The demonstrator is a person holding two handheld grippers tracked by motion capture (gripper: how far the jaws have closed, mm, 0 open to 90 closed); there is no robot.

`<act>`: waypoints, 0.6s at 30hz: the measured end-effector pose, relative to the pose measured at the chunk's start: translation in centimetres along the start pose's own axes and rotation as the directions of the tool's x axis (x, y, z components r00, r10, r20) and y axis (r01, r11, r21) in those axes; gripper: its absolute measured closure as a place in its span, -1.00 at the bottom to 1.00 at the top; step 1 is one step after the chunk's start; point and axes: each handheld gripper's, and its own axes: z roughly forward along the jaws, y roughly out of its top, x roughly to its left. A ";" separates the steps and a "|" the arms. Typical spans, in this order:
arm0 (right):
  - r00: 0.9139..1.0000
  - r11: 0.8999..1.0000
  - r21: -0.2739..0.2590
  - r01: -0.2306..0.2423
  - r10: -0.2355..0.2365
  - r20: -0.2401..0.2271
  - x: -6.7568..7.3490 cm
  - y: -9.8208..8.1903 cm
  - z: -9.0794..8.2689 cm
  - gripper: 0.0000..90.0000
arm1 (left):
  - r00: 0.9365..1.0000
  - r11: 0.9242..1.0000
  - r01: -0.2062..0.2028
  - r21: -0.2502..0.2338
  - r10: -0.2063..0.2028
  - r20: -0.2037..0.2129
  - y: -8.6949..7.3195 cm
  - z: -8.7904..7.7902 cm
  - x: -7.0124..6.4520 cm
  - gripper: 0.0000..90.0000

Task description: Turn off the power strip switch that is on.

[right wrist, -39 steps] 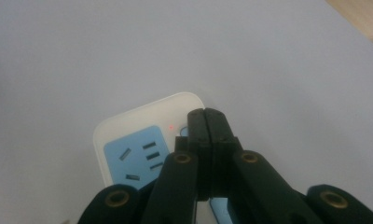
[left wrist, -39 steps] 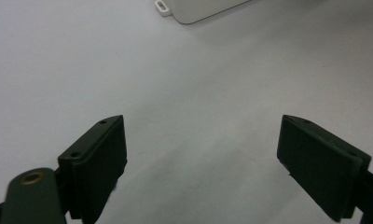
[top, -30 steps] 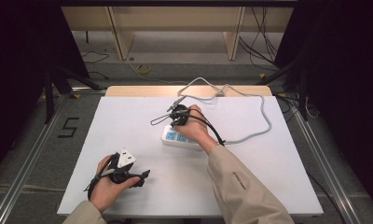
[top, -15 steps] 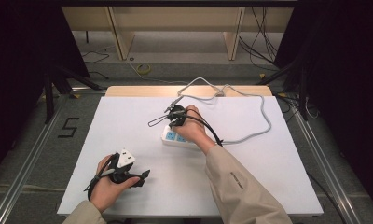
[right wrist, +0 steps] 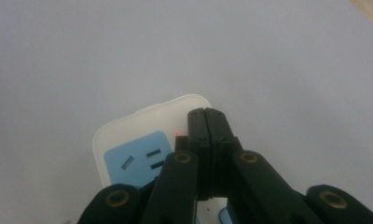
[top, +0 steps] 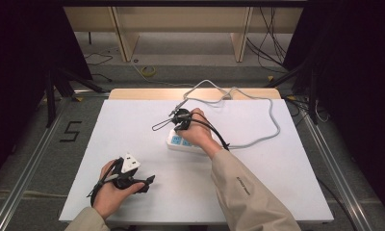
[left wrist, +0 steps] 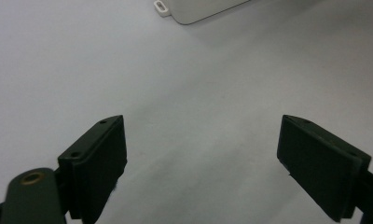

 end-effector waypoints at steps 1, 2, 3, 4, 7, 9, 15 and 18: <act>1.000 1.000 0.002 0.003 -0.003 0.001 0.0 0.0 0.0 1.00 | 1.000 1.000 0.000 0.000 0.000 0.000 0.0 0.0 0.0 -0.66; 1.000 1.000 0.002 0.004 -0.004 0.002 0.0 0.0 0.0 1.00 | 1.000 1.000 0.000 -0.002 0.000 0.000 0.0 0.0 0.0 -0.66; 1.000 1.000 0.009 0.007 -0.007 0.003 0.1 0.1 0.0 1.00 | 1.000 1.000 0.000 0.000 0.000 0.000 0.0 0.0 0.0 -0.66; 1.000 1.000 0.018 0.009 -0.009 0.002 0.1 0.1 -0.1 1.00 | 1.000 1.000 0.000 0.000 0.000 0.000 0.0 0.0 0.0 -0.66; 1.000 1.000 0.022 0.012 -0.012 0.003 0.1 0.2 0.0 1.00 | 1.000 1.000 0.001 -0.002 -0.001 0.000 0.0 0.0 0.0 -0.66; 1.000 1.000 0.022 0.010 -0.010 0.000 0.1 0.2 0.0 1.00 | 1.000 1.000 0.000 -0.001 0.000 0.000 0.0 0.0 0.0 -0.66; 1.000 1.000 0.022 0.011 -0.011 -0.001 0.1 0.2 0.0 1.00 | 1.000 1.000 0.000 -0.001 0.000 0.000 0.0 0.0 0.0 -0.66; 1.000 1.000 0.021 -0.002 0.003 -0.002 0.0 0.2 0.0 1.00 | 1.000 1.000 0.000 0.000 0.000 0.001 0.0 0.0 0.0 -0.66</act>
